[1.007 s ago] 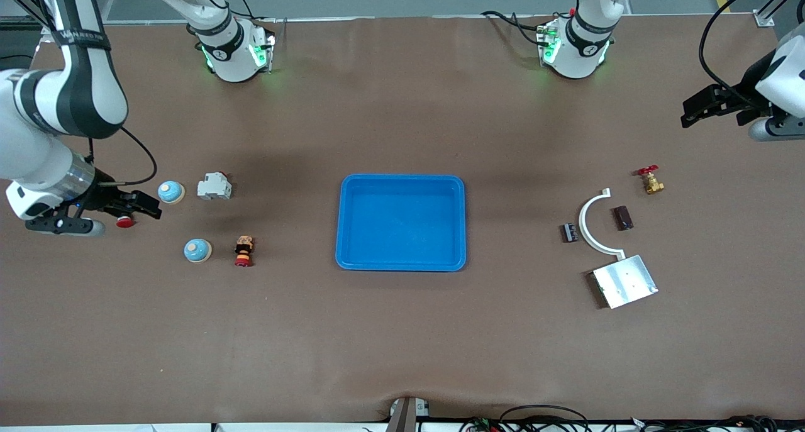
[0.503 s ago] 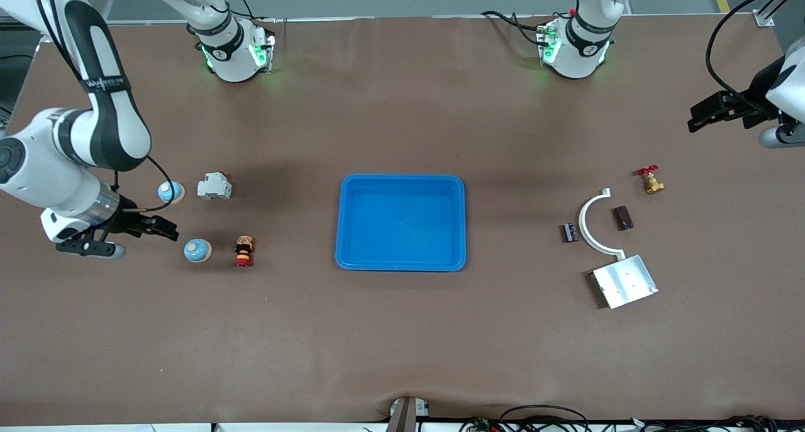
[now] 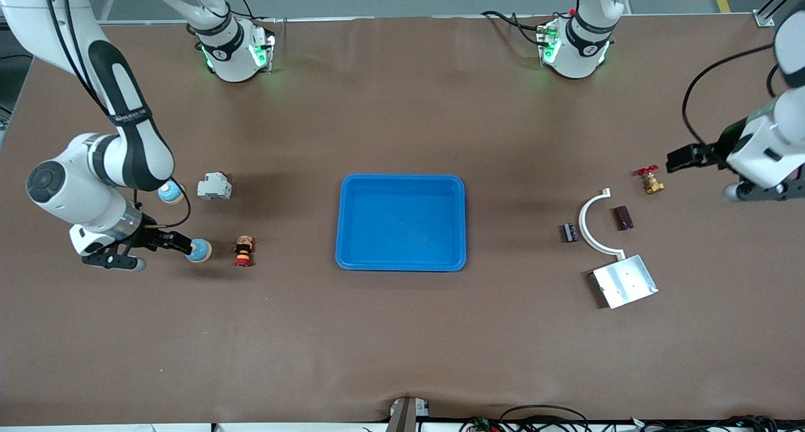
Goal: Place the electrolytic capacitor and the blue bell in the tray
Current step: 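Grasp the blue dome button with the right gripper while the left gripper reaches the capacitors, then lift the dome with the right gripper while the left gripper grasps a capacitor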
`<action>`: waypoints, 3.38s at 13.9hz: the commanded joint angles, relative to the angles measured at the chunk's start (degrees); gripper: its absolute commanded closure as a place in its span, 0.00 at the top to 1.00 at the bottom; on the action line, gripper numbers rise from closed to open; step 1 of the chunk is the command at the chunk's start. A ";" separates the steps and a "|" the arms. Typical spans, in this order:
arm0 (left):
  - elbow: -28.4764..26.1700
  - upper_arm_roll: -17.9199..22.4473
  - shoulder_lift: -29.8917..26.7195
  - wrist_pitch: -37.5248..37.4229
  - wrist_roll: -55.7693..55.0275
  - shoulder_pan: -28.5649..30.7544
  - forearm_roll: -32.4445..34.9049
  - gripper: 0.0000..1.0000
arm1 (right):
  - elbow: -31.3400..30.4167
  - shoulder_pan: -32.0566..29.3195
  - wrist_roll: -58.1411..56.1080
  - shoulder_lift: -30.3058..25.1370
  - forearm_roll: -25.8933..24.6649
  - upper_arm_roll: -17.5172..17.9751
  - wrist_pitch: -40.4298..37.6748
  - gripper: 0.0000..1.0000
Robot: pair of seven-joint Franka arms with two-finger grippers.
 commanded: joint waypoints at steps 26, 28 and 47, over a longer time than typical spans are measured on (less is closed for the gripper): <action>-11.92 -0.42 11.30 27.73 0.69 1.94 -1.23 1.00 | -2.21 1.57 -0.50 4.17 1.11 0.70 4.64 0.00; -14.47 -0.42 12.18 32.14 0.69 1.94 -1.23 1.00 | -2.13 1.57 -0.33 1.80 1.11 0.96 1.04 0.00; -16.32 -0.42 23.87 35.41 -1.77 5.28 -2.11 1.00 | -1.77 24.15 47.12 -13.77 1.99 1.14 -17.96 0.00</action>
